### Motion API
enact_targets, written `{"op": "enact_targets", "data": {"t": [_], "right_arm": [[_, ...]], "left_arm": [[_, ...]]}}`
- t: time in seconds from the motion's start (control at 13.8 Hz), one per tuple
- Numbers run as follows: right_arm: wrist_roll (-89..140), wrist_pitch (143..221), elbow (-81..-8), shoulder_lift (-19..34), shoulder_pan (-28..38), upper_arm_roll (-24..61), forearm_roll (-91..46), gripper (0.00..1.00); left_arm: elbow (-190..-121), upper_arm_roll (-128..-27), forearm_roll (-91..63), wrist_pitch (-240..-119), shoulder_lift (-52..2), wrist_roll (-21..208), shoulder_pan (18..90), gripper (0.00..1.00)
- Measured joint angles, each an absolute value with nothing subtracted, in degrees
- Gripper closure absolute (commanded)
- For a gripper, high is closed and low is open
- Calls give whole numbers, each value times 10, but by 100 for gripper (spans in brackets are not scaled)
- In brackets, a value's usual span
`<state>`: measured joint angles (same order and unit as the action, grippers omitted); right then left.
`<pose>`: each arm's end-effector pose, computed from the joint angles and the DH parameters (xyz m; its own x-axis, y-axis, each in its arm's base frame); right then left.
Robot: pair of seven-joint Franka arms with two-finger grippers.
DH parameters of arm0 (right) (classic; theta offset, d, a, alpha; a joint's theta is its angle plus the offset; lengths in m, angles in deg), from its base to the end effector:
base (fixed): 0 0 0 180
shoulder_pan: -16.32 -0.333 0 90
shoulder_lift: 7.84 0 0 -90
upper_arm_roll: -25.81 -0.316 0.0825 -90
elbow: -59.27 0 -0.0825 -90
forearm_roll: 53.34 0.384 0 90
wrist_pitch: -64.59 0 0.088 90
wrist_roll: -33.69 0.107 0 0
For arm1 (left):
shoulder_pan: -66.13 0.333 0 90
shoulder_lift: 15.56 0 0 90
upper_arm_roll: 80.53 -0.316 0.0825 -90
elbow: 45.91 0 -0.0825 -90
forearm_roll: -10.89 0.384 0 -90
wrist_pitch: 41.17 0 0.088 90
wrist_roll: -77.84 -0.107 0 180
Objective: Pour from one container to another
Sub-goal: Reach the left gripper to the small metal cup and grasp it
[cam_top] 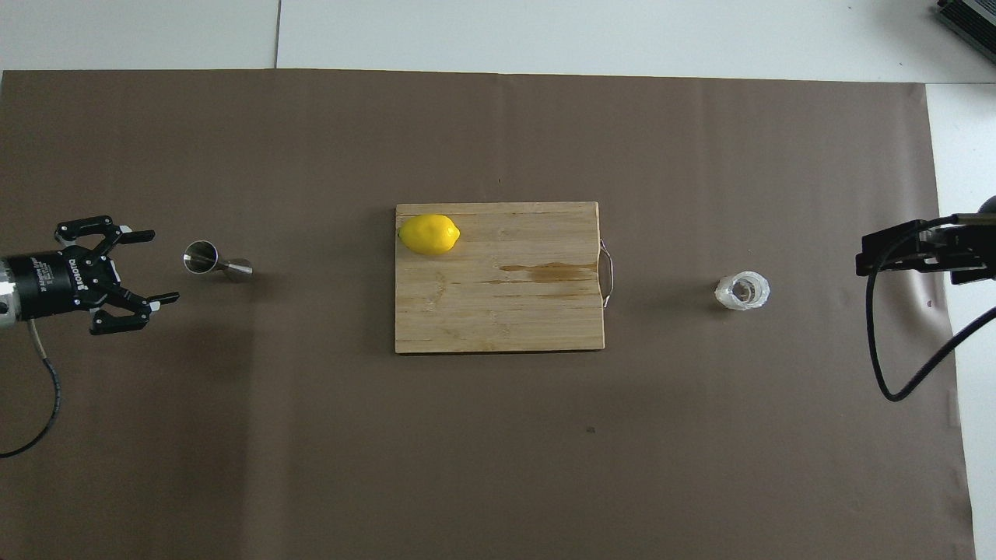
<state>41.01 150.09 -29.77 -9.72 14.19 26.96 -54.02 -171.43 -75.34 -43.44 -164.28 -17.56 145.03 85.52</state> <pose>0.5363 0.0076 0.6435 0.9934 -0.1113 -0.0273 -0.1110 -0.9937 0.0148 0.5301 0.0995 0.3780 -0.2930 0.6555 -0.6960 0.9081 0.4186 0.0120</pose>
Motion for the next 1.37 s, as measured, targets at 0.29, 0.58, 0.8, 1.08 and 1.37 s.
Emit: {"op": "enact_targets", "data": {"t": [0.29, 0.58, 0.8, 1.08, 1.37], "right_arm": [[410, 1501, -298, -97, 142, 270, -540, 0], [410, 1501, -298, -97, 142, 270, -540, 0], [410, 1501, -298, -97, 142, 270, -540, 0], [410, 1501, -298, -97, 142, 270, -540, 0], [410, 1501, -298, -97, 142, 270, -540, 0]], "left_arm": [[-1775, -745, -503, -1695, -152, 1453, 850, 0], [-1793, -740, -539, -1763, -147, 1457, 808, 0], [-1797, -740, -553, -1796, -147, 1464, 791, 0], [-1797, -741, -559, -1810, -147, 1464, 791, 0], [-1799, -741, -561, -1817, -147, 1465, 784, 0]]}}
